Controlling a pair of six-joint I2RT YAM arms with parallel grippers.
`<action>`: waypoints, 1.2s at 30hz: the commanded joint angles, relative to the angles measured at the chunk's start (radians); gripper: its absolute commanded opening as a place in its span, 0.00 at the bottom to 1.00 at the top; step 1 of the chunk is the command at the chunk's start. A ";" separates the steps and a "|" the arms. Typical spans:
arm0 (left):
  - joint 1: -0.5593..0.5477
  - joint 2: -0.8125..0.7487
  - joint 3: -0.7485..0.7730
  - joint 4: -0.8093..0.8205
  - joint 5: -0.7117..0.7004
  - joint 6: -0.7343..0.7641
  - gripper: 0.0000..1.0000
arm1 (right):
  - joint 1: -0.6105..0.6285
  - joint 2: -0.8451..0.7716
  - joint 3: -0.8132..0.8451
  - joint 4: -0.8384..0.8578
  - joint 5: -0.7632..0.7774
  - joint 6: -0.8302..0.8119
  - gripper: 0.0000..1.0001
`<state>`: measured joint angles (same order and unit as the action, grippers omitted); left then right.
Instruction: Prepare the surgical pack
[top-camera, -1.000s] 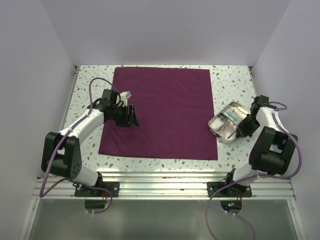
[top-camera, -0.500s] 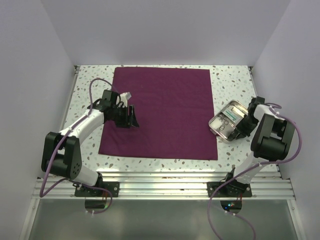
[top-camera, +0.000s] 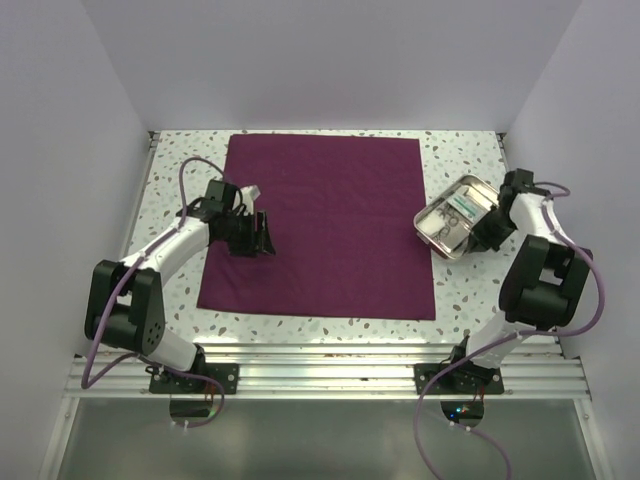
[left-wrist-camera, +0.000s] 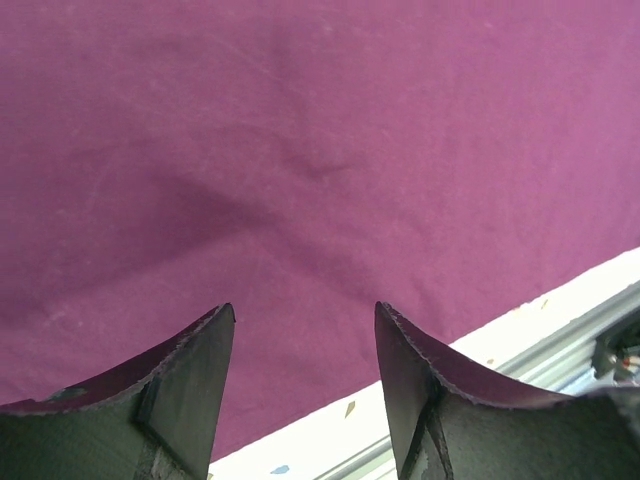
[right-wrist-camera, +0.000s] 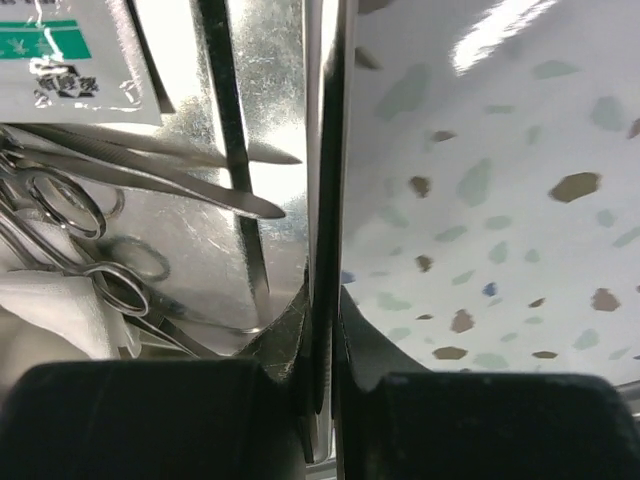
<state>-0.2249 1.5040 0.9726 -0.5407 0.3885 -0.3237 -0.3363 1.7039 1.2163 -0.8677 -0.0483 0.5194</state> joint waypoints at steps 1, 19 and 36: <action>-0.002 0.021 0.044 0.008 -0.056 -0.028 0.63 | 0.114 -0.090 0.071 -0.022 -0.105 0.125 0.00; -0.001 0.051 0.123 -0.034 -0.209 -0.083 0.64 | 0.764 0.086 0.037 0.234 0.030 0.605 0.00; -0.001 0.074 0.124 -0.041 -0.198 -0.103 0.66 | 0.855 0.158 0.028 0.222 0.039 0.703 0.08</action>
<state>-0.2249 1.5730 1.0828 -0.5724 0.1936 -0.4122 0.5014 1.8675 1.2171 -0.6685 -0.0124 1.2152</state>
